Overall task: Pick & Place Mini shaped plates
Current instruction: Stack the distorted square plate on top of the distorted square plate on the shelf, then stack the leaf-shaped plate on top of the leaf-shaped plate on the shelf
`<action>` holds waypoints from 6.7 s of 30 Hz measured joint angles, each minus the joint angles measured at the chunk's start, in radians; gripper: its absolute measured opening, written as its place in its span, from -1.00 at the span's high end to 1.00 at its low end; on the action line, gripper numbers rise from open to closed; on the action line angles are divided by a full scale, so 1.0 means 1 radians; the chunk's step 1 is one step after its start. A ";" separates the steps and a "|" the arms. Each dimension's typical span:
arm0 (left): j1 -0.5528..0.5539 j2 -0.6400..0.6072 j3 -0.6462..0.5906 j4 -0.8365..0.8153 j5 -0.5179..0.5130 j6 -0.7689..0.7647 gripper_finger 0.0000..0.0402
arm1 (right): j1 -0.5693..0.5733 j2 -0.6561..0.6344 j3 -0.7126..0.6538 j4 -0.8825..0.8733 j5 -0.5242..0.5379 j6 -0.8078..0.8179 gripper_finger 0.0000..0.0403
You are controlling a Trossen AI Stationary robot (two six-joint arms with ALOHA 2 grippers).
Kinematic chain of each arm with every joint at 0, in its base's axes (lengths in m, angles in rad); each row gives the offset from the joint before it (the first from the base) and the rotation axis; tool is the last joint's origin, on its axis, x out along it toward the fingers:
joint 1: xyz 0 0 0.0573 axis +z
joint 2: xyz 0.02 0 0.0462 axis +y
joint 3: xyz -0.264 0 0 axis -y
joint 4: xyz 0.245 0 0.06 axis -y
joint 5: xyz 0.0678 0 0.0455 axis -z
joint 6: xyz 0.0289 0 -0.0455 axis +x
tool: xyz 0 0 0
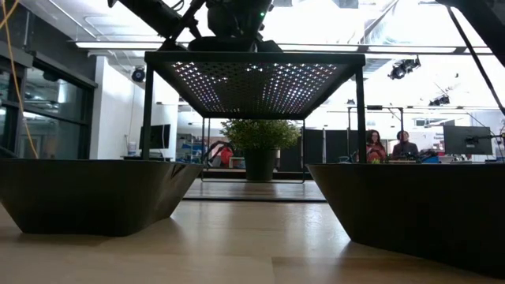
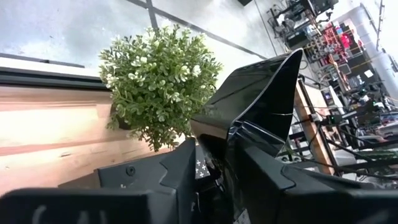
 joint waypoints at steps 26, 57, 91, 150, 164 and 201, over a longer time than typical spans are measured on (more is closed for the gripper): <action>-0.001 0.001 0.000 -0.001 0.005 0.000 1.00 | 0.004 0.001 0.000 0.001 0.024 0.096 0.61; 0.079 -0.002 0.000 0.006 0.101 0.045 1.00 | 0.156 -0.183 0.003 -0.096 0.196 0.512 -0.03; 0.149 0.225 0.379 -0.610 0.554 0.195 1.00 | -0.165 -0.664 -0.127 -0.736 -0.403 1.302 0.01; 0.123 0.658 0.755 -0.924 0.605 0.269 1.00 | -0.423 -1.153 -1.127 0.062 -0.652 1.271 0.03; 0.123 0.658 0.755 -0.931 0.619 0.307 0.76 | -0.423 -1.153 -1.127 0.058 -0.655 1.271 0.03; 0.124 0.543 0.755 -0.945 0.470 0.403 0.26 | -0.423 -1.210 -1.127 -0.023 -0.633 1.348 0.03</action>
